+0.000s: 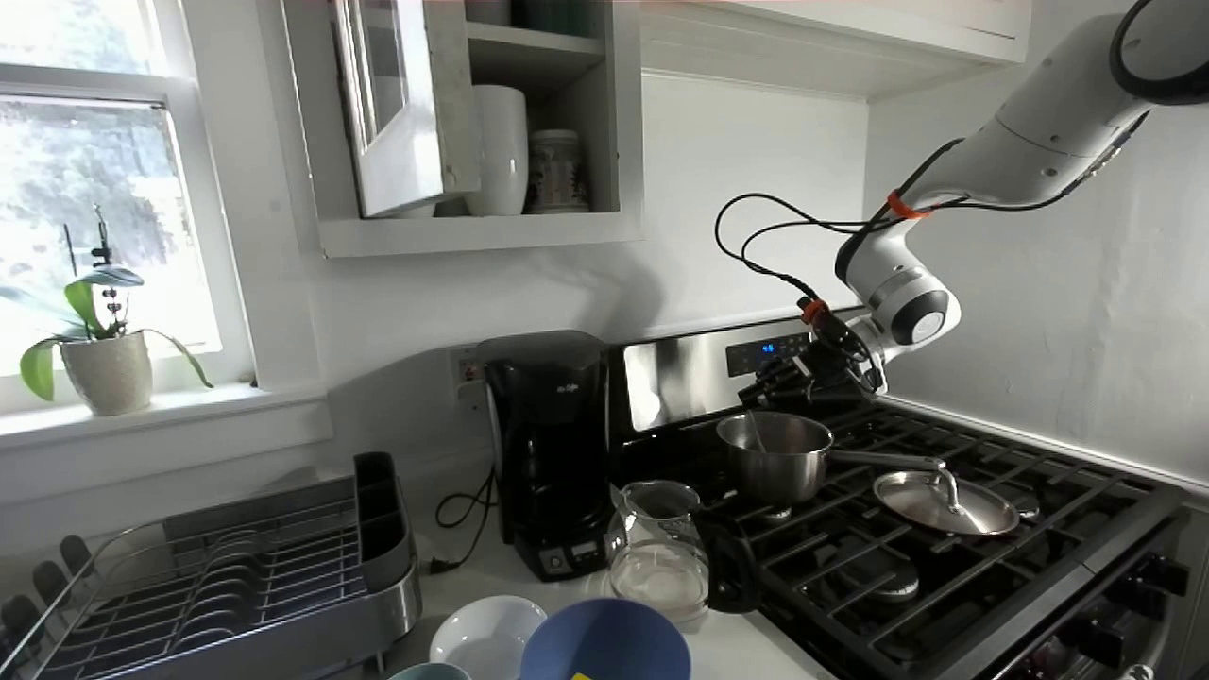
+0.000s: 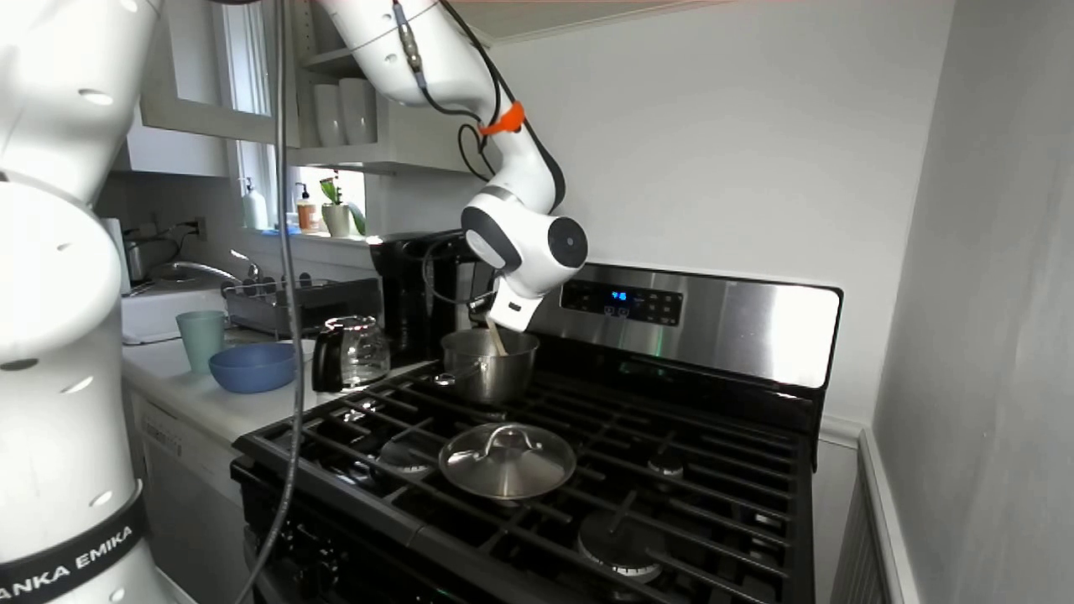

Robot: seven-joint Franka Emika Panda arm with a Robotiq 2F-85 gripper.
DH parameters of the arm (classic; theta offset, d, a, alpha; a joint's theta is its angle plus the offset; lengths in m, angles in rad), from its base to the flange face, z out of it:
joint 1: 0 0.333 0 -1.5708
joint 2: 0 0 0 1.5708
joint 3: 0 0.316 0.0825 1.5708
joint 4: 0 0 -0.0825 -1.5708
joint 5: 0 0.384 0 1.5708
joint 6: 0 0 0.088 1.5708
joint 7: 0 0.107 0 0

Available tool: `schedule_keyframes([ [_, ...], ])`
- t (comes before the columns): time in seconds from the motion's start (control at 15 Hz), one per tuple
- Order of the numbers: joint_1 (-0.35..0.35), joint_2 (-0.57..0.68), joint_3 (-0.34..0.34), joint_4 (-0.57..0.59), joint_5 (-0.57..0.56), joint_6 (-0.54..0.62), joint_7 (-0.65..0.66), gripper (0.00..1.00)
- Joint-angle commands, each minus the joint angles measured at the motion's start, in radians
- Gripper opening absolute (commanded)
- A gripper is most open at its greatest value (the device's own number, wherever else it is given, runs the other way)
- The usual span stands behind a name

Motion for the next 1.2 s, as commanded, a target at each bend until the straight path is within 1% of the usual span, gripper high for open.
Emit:
schedule_keyframes([
  [0.0,-0.004,-0.016,0.001,-0.016,-0.015,-0.091,0.008,0.05],
  [0.2,-0.004,-0.018,-0.005,-0.022,-0.067,-0.179,0.05,0.05],
  [0.33,-0.003,-0.008,-0.011,-0.017,-0.136,-0.239,0.103,0.05],
  [0.53,0.004,-0.004,-0.025,-0.015,-0.256,-0.283,0.189,0.05],
  [0.6,0.007,-0.005,-0.03,-0.015,-0.284,-0.274,0.214,0.05],
  [0.8,0.014,-0.008,-0.043,-0.013,-0.323,-0.193,0.253,0.05],
  [0.87,0.016,-0.01,-0.046,-0.014,-0.316,-0.156,0.255,0.05],
  [0.93,0.011,-0.011,-0.046,-0.011,-0.302,-0.151,0.254,0.05],
  [1.13,0.006,-0.013,-0.037,-0.006,-0.23,-0.081,0.197,0.05],
])
